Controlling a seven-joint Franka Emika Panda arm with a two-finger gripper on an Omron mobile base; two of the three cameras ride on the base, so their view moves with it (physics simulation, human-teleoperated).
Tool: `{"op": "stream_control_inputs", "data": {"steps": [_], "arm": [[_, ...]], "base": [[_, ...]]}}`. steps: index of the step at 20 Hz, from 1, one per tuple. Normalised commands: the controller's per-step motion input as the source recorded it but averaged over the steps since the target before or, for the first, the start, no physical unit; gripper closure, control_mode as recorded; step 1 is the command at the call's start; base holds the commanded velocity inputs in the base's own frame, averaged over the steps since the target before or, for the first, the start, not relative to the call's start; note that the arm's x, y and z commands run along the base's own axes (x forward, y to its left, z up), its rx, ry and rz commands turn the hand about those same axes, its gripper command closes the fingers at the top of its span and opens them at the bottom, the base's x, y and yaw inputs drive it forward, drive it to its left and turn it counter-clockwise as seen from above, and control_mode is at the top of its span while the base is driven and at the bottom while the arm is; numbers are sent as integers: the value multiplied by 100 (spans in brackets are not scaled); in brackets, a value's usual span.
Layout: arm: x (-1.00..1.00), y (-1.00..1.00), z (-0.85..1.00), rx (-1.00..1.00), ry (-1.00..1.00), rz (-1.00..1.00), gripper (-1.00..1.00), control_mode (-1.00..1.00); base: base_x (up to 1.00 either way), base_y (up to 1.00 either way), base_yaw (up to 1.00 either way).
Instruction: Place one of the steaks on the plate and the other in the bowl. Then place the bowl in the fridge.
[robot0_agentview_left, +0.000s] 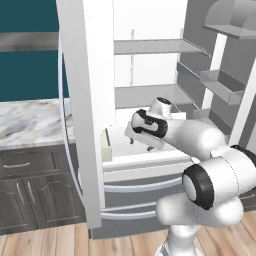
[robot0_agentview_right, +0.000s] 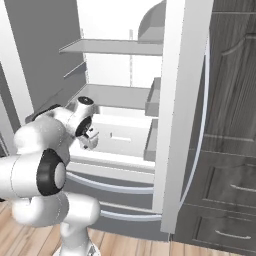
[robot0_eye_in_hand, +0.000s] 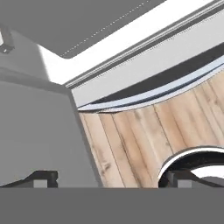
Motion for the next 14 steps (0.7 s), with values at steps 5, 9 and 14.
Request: {"op": "stream_control_inputs", "data": {"steps": [5, 9, 14], "arm": [[-100, -31, 74, -54, 6, 35, -100, -100], [-100, -36, 27, -52, 0, 31, -100, -100], [-90, -42, -18, -25, 0, 22, -100, -100]], "base": [[0, 0, 0], [0, 0, 0], [0, 0, 0]]}}
